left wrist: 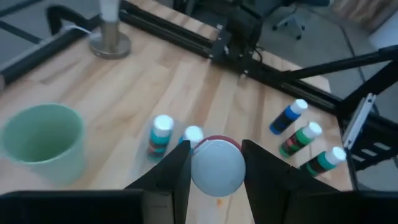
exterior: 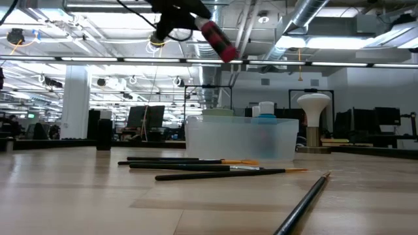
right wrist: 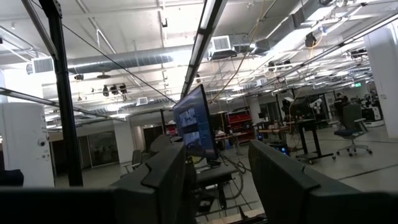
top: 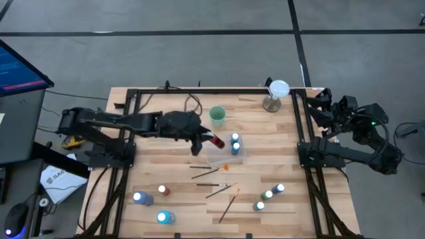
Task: Pick & Place Paint Supplies
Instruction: Put the red paint bottle into the transparent bin
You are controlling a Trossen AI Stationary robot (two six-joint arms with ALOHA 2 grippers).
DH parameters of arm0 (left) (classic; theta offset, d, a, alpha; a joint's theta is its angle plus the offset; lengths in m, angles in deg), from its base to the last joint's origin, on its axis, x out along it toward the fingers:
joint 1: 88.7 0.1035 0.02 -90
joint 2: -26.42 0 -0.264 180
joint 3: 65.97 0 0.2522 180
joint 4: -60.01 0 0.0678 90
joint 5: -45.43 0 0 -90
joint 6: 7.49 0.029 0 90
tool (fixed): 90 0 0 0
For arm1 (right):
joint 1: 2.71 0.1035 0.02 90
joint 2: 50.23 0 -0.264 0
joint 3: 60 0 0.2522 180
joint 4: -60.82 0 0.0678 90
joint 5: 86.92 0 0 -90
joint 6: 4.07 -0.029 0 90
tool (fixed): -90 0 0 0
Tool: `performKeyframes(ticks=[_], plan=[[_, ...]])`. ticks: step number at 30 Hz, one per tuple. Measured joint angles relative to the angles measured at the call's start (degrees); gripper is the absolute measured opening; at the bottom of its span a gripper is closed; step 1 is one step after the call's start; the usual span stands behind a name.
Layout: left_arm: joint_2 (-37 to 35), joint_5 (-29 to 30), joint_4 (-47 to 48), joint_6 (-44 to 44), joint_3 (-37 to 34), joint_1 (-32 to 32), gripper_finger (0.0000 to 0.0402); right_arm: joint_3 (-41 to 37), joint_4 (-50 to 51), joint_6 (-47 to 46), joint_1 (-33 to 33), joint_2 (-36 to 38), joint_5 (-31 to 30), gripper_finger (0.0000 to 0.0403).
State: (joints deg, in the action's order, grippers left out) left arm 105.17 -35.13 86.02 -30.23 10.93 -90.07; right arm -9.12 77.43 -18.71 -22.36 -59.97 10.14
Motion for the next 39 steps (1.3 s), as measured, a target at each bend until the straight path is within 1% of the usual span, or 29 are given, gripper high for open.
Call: performKeyframes(ticks=[6, 11, 16, 18, 26, 35, 39], plan=[[6.0, -0.8, -0.7, 0.3, 4.1, -1.2, 0.0112, 0.0, 0.0, 0.0, 0.0, 0.0, 0.0, 0.0172], [8.1, -0.8, 0.0, 1.5, 6.4, -1.4, 0.0112, 0.0, 0.0, 0.0, 0.0, 0.0, 0.0, 0.0172], [8.8, 0.4, 0.2, 2.0, 6.4, -0.7, 0.0112, 0.0, 0.0, 0.0, 0.0, 0.0, 0.0, 0.0172], [9.4, 1.6, 0.5, 3.7, 6.4, -0.7, 0.0112, 0.0, 0.0, 0.0, 0.0, 0.0, 0.0, 0.0172], [14.1, 2.1, 0.1, 6.4, 6.4, -0.9, 0.0112, 0.0, 0.0, 0.0, 0.0, 0.0, 0.0, 0.0172], [19.0, 7.1, 0.2, 14.4, 6.4, -0.9, 0.0112, 0.0, 0.0, 0.0, 0.0, 0.0, 0.0, 0.0172], [20.7, 8.2, 0.1, 15.2, 6.4, -0.5, 0.0118, 0.0, 0.0, 0.0, 0.0, 0.0, 0.0, 0.0172]])
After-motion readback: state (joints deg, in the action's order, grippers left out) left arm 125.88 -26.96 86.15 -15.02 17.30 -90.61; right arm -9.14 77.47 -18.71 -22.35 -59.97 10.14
